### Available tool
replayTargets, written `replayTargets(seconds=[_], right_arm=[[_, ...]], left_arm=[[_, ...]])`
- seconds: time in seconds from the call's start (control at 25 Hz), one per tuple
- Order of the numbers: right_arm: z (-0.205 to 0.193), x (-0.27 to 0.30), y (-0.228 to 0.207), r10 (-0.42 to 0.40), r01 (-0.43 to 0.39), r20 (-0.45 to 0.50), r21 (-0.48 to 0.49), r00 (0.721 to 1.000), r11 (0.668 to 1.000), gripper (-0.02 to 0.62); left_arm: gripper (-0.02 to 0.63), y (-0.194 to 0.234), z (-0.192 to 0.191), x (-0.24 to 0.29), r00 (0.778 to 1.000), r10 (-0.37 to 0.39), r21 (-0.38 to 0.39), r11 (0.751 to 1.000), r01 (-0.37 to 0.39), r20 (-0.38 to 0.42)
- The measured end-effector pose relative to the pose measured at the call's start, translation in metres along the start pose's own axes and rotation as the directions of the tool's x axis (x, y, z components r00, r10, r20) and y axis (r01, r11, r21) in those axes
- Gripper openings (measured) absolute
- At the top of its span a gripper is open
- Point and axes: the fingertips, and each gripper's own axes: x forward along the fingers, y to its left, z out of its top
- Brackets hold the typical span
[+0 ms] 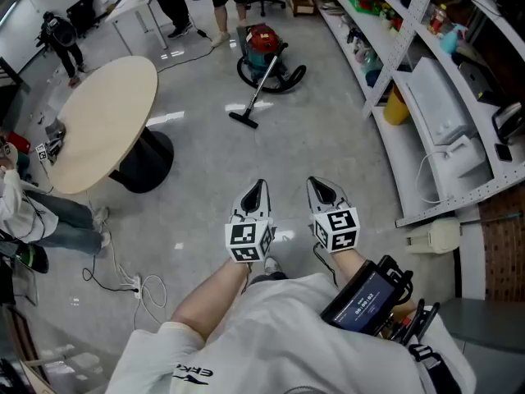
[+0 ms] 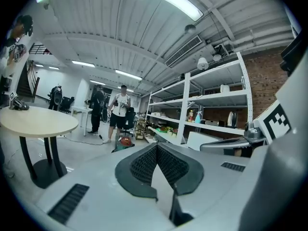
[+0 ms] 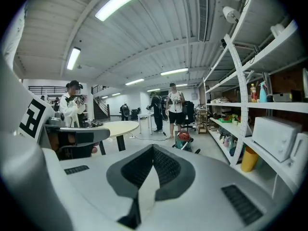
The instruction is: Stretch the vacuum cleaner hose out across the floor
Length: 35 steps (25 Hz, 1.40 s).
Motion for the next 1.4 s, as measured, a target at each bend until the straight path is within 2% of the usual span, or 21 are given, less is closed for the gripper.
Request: replayTargets(seconds=[0.24, 0.56, 0.8, 1.08, 1.4], right_arm=[[0.026, 0.062, 0.004, 0.001, -0.001, 0.006, -0.007, 1.000, 1.000, -0.005], [0.038, 0.133, -0.034, 0.011, -0.011, 0.003, 0.002, 1.000, 1.000, -0.005], [0.062, 0.197, -0.081, 0.039, -0.039, 0.013, 0.017, 0.999, 0.999, -0.005], [0.088, 0.257, -0.155, 0.069, -0.069, 0.005, 0.038, 0.998, 0.997, -0.005], [0.107, 0.308, -0.220, 0.106, -0.106, 0.010, 0.037, 0.994, 0.994, -0.005]], left_arm=[[0.002, 0.049, 0.017, 0.041, 1.000, -0.001, -0.002, 1.000, 0.001, 0.000], [0.002, 0.069, 0.022, 0.113, 1.000, -0.005, 0.009, 1.000, 0.005, -0.007], [0.002, 0.087, 0.044, 0.189, 1.000, 0.025, 0.019, 1.000, -0.025, 0.001], [0.000, 0.086, 0.058, 0.287, 0.996, 0.077, 0.035, 0.997, -0.076, -0.043], [0.001, 0.083, 0.072, 0.372, 0.992, 0.121, 0.037, 0.992, -0.120, -0.030]])
